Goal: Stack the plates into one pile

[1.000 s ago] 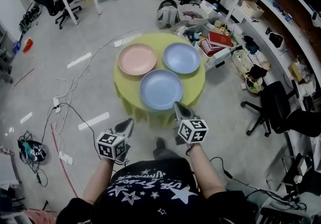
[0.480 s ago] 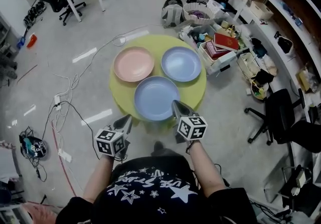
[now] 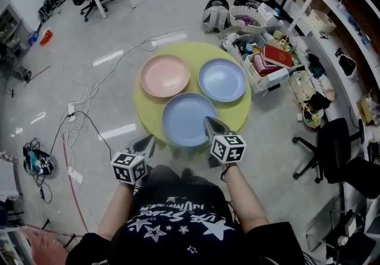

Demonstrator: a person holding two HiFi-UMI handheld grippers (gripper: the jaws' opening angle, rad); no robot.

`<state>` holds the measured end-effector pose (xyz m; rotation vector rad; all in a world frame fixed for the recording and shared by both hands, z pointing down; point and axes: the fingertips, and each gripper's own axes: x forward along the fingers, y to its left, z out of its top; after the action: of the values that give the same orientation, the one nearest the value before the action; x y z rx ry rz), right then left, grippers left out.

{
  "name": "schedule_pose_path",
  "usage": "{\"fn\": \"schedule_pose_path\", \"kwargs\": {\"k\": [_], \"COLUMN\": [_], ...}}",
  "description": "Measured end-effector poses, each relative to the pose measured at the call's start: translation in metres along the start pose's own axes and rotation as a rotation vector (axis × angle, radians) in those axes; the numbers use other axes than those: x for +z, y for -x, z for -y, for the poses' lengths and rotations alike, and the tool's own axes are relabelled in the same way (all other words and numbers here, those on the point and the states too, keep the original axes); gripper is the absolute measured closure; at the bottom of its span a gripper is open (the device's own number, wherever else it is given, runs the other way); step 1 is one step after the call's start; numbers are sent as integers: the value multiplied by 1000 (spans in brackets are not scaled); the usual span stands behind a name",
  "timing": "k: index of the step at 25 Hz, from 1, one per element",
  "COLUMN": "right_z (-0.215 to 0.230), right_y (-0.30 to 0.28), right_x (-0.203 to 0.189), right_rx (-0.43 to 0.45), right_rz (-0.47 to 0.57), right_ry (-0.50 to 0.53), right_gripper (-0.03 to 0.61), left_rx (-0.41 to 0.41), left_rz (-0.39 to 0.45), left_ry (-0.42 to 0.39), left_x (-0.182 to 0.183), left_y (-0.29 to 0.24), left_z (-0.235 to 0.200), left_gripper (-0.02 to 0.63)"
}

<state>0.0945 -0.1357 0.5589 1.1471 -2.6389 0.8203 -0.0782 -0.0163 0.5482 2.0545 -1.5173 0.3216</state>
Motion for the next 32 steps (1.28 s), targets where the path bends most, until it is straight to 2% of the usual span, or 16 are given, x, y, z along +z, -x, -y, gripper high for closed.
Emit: {"fn": "schedule_pose_path", "kwargs": {"k": [6,13,20,26,32], "right_z": [-9,-5,-5,-3,10], "right_y": [-11,-27,-63,-100,-133], "right_x": [-5,-1,10,11,20], "right_rx": [3,-30,-67,-104,-164], "right_rz": [-32,-45,-64,-149,-185], "right_ry": [4,4,-9,-22,-56], "right_gripper": [561,561,561,561,561], "left_rx": [17,-10,-41,-65,-94], "left_rz": [-3,-1,-19,-49,-63], "left_ry": [25,35,40,51,41], "left_x": [0,11,32,48,71], "left_y": [4,-14,-33,-56,-84], "left_z": [-15,-33,-71,-105,-130], "left_gripper": [591,591,591,591,591]}}
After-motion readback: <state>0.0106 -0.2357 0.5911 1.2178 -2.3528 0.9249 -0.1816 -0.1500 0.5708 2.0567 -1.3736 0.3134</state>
